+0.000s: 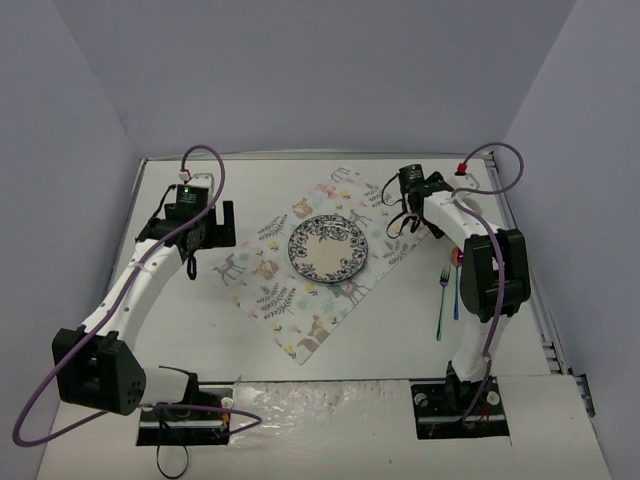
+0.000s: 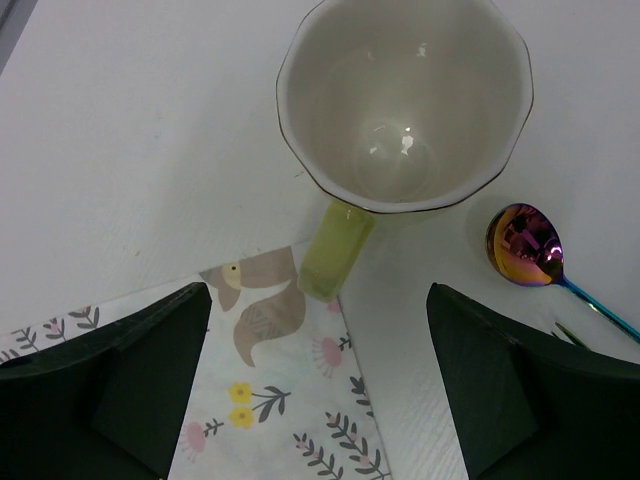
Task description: Set the dinner table for one person
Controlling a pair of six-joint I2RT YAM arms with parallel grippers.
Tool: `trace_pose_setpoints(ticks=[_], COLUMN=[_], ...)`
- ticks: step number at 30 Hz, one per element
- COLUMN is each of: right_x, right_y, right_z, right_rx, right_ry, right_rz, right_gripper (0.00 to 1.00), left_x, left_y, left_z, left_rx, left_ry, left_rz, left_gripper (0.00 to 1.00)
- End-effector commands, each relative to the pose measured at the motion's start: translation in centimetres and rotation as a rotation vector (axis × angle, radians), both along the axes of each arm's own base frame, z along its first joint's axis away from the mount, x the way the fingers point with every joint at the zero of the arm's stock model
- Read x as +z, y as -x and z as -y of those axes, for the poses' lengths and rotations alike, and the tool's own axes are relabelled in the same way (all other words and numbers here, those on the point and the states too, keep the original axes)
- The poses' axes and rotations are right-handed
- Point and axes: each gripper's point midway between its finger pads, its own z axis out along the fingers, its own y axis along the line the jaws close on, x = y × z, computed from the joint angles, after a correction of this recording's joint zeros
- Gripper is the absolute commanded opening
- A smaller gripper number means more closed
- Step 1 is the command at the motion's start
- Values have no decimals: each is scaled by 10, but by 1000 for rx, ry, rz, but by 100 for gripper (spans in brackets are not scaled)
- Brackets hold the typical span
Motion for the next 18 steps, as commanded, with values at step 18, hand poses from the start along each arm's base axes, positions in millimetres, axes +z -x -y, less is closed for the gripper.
trace_pose_setpoints(ticks=[18], right_x=[0], right_y=[-14], right_z=[39], right_rx=[-165], right_ry=[74], right_rz=[30], right_gripper=[60], left_x=[27], left_y=[-11], left_z=[6], left_rx=[-18], left_ry=[35], left_rz=[96], left_gripper=[97])
